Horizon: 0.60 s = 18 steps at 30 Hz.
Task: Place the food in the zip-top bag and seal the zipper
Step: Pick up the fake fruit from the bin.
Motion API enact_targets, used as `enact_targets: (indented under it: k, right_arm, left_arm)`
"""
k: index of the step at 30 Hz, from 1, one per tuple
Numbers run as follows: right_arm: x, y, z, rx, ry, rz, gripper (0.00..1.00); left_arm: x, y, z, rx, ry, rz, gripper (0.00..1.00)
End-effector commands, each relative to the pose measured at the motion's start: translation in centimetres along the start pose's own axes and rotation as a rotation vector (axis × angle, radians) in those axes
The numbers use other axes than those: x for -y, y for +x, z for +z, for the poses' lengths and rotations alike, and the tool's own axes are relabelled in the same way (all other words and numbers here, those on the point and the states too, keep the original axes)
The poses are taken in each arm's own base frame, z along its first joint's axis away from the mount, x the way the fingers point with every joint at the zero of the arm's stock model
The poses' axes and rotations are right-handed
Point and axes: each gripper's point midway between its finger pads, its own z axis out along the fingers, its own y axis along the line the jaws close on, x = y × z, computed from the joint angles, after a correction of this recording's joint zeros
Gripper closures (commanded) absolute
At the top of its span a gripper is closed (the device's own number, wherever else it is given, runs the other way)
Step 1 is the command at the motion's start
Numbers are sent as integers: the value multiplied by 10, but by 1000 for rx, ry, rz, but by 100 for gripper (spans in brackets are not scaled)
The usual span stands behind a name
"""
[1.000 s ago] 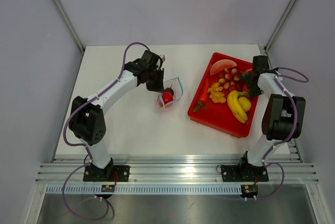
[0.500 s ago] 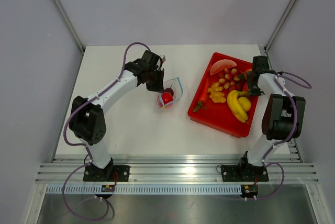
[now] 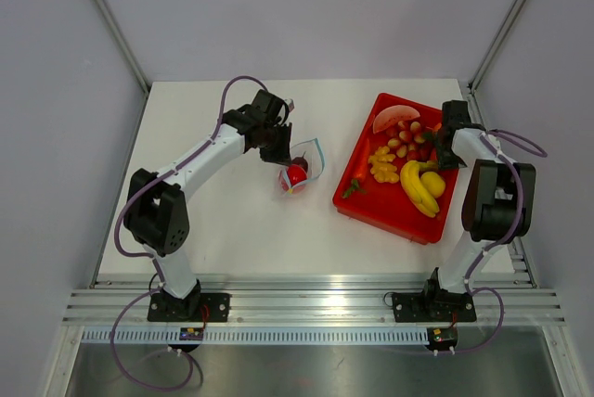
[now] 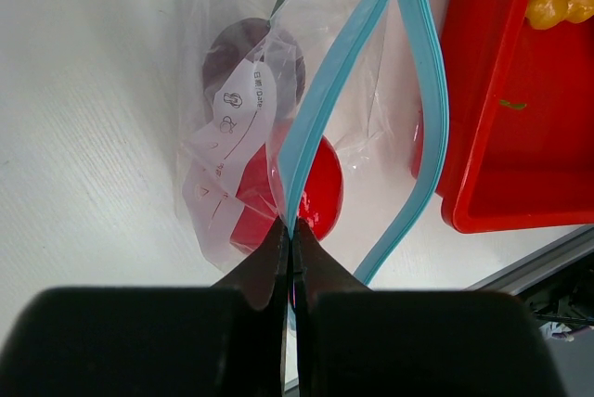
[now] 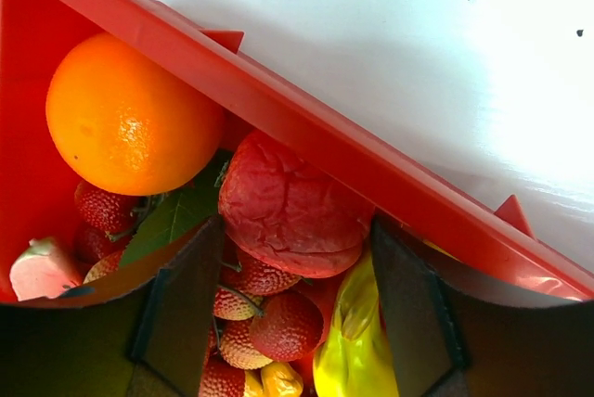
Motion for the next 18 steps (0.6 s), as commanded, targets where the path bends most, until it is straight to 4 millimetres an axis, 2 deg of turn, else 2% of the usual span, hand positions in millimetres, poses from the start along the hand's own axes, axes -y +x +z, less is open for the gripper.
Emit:
enact_targets:
  k: [1,7,10,18]
  right_arm:
    - [-3,-10,1,58,0,23,31]
    - [-9,-18,-11,84,-32,0,53]
    - [-15,-21,-20,84,-66,-17,61]
    - [-33,-20,-48,38,-174,-96,66]
  left_arm:
    - [8,-9,-3,23,37,25,100]
    - [8,-9,-4,27,37,26,100]
    - [8,-10,-4,29,36,24,100]
    - [5,-13,-9,42,25,21,100]
